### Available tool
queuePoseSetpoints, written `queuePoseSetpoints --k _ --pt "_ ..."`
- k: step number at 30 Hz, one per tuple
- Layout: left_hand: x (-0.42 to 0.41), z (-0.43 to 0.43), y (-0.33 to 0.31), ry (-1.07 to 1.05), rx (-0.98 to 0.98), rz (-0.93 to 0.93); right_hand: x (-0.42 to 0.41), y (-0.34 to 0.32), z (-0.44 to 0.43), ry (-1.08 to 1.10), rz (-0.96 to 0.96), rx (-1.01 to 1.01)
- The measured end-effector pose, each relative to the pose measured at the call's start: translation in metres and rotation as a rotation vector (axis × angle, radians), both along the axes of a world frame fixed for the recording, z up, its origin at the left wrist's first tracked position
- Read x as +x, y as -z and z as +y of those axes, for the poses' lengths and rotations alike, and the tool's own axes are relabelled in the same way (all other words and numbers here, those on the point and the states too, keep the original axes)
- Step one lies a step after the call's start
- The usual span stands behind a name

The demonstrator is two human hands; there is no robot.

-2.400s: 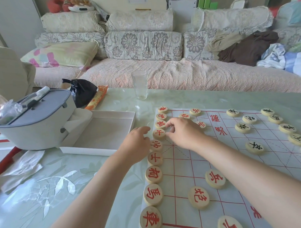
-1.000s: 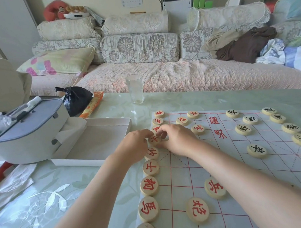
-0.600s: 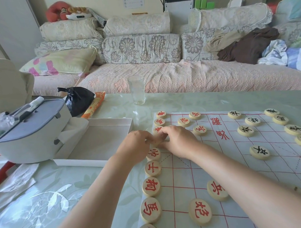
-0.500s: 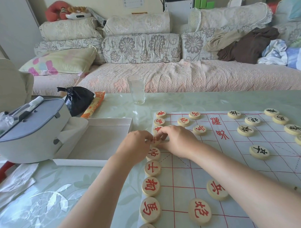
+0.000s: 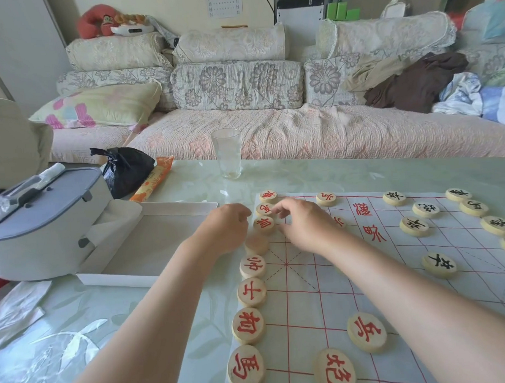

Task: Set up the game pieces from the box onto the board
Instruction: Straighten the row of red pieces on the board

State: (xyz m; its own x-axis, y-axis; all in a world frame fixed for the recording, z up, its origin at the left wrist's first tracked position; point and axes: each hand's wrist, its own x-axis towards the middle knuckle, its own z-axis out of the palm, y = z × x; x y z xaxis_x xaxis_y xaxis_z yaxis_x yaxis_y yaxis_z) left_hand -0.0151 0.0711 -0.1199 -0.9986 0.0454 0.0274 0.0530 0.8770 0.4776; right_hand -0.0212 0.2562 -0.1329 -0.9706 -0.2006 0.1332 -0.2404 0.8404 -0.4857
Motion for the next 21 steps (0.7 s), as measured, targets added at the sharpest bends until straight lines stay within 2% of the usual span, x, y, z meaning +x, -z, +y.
queuePoseSetpoints --k 4,21 --pt "-0.008 0.007 0.005 0.019 -0.002 -0.079 -0.009 0.007 -0.006 -0.021 -0.006 0.008" --pt "-0.015 -0.001 0.006 0.051 0.067 -0.09 -0.017 0.005 -0.015 -0.024 -0.02 0.055"
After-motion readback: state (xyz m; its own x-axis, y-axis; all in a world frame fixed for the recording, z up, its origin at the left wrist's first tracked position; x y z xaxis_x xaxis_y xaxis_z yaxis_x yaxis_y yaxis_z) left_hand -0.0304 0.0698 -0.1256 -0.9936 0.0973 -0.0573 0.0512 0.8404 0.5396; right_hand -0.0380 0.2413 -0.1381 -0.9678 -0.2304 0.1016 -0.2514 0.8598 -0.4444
